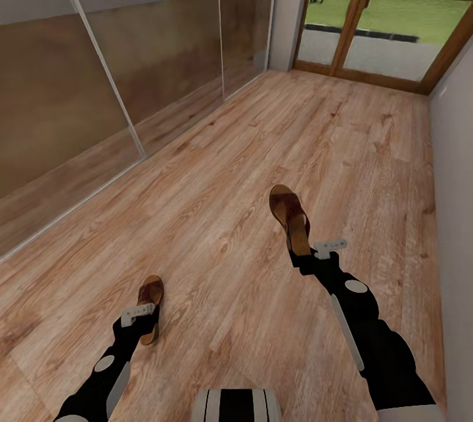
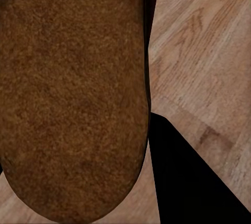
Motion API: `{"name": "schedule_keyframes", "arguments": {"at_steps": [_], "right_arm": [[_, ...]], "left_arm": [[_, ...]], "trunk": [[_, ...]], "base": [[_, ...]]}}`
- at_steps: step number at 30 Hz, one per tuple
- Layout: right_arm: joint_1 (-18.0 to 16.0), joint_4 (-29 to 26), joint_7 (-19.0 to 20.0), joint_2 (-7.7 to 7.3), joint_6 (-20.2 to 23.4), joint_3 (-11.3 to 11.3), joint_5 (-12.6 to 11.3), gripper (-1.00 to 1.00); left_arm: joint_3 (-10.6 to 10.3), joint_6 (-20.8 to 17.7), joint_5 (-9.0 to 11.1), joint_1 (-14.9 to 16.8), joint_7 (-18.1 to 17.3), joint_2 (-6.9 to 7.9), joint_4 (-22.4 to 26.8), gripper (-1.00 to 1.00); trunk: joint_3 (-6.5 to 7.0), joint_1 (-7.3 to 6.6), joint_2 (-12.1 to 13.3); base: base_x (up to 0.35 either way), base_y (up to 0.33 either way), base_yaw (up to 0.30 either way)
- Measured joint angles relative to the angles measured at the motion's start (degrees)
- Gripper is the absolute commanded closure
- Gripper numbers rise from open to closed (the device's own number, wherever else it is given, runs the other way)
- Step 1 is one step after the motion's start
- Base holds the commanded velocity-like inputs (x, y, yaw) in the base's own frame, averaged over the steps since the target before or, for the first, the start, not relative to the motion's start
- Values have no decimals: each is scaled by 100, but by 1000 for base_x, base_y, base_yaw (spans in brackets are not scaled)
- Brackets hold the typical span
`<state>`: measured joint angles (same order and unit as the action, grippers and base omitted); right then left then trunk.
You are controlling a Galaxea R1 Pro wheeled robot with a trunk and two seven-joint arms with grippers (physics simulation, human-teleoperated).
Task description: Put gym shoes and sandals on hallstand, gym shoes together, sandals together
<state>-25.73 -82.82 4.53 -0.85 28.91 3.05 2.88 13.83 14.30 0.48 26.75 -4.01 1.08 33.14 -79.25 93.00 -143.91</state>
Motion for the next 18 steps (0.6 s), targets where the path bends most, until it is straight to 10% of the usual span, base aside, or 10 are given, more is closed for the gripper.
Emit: {"name": "schedule_keyframes", "arguments": {"at_steps": [18], "right_arm": [[-3,11,-1,0,0,-3,1,100]], "left_arm": [[5,6,0,-5,2,6,-73,-100]], "trunk": [[-221,26,-13]], "base": [[0,0,0]]}}
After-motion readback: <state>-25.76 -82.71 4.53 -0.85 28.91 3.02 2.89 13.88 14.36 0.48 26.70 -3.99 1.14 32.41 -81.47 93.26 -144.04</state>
